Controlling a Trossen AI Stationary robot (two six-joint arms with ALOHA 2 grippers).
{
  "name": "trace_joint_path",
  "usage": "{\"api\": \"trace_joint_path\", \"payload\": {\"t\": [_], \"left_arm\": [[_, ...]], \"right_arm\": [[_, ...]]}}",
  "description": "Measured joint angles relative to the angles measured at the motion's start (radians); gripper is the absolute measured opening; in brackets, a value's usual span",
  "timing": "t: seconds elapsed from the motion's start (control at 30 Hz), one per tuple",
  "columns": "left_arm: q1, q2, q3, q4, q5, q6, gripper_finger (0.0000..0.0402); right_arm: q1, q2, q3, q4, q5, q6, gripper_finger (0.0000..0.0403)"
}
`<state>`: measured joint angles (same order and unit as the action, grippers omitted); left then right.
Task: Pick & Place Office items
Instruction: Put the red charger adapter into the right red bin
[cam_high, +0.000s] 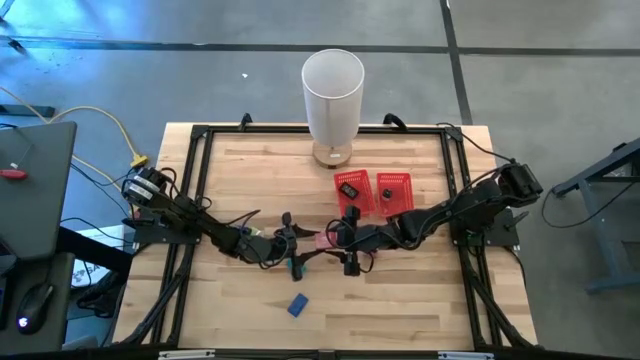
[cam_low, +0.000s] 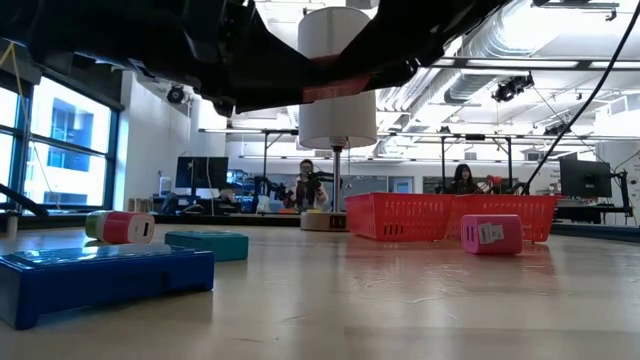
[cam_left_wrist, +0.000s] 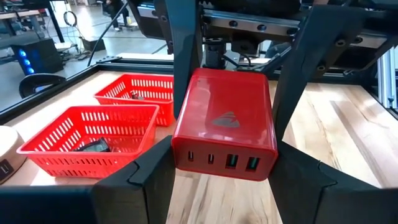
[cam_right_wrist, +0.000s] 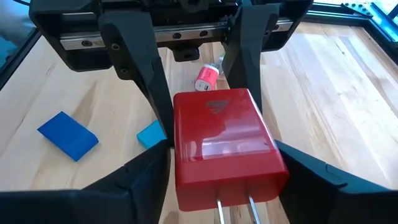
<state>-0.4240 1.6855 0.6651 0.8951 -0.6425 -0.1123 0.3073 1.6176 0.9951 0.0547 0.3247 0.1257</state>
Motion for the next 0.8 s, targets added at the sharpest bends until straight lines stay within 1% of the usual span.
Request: {"api": "trace_joint_path", "payload": {"t": [0.17, 0.37, 0.57, 0.67, 0.8], "left_arm": [[0.000, 0.000, 0.000, -0.005, 0.004, 0.002, 0.0203], [-0.001, 0.000, 0.000, -0.008, 0.008, -0.008, 0.0204], [0.000, 0.000, 0.000, -0.006, 0.004, 0.005, 0.0227], [0.000, 0.000, 0.000, -0.005, -0.002, 0.019, 0.0231], [0.000, 0.000, 0.000, -0.005, -0.004, 0.021, 0.0233]], "right_arm": [[0.000, 0.000, 0.000, -0.002, -0.015, 0.000, 0.0232], [0.000, 0.000, 0.000, -0.007, -0.020, 0.001, 0.0202], [0.000, -0.001, 0.000, -0.014, -0.013, 0.005, 0.0204], [0.000, -0.001, 0.000, -0.017, -0.009, 0.009, 0.0207], [0.000, -0.001, 0.000, -0.019, -0.009, 0.009, 0.0200]]}}
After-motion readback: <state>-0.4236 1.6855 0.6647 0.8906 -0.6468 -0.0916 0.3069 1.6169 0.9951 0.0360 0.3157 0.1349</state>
